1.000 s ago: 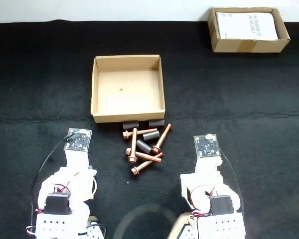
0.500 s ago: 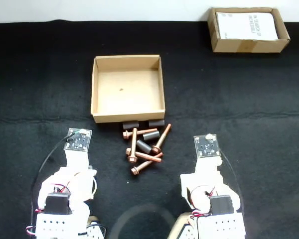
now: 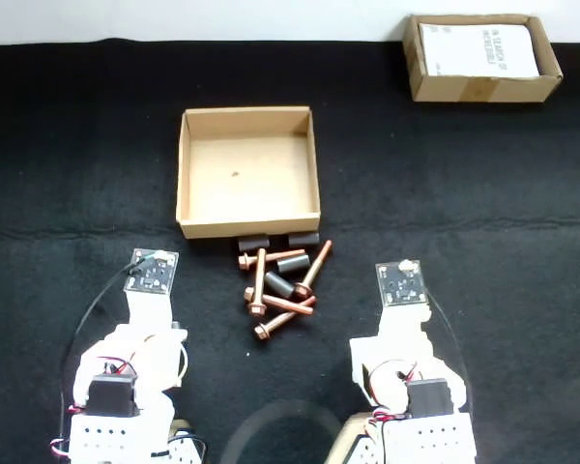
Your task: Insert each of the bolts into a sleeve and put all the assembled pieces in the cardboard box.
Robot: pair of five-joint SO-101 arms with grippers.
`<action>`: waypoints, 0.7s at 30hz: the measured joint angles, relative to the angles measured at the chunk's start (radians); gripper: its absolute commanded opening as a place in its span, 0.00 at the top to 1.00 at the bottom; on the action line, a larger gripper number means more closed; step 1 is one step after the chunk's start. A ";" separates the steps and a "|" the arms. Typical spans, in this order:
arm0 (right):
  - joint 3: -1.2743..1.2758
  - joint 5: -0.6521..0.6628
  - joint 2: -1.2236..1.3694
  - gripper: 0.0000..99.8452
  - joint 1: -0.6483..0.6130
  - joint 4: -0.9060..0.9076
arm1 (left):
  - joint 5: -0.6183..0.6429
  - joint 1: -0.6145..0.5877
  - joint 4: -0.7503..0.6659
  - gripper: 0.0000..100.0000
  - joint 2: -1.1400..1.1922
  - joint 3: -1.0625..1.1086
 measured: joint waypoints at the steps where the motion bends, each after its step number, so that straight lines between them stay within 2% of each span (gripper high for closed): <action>1: 0.000 0.000 0.000 0.99 0.000 0.000 | 0.000 0.000 0.000 0.99 0.000 0.000; 14: 0.000 0.000 0.000 0.99 0.000 0.000 | 0.000 0.000 -0.020 0.99 0.000 -0.014; 21: 0.000 0.000 0.000 0.99 0.000 0.000 | 0.000 0.000 -0.028 0.99 0.000 -0.253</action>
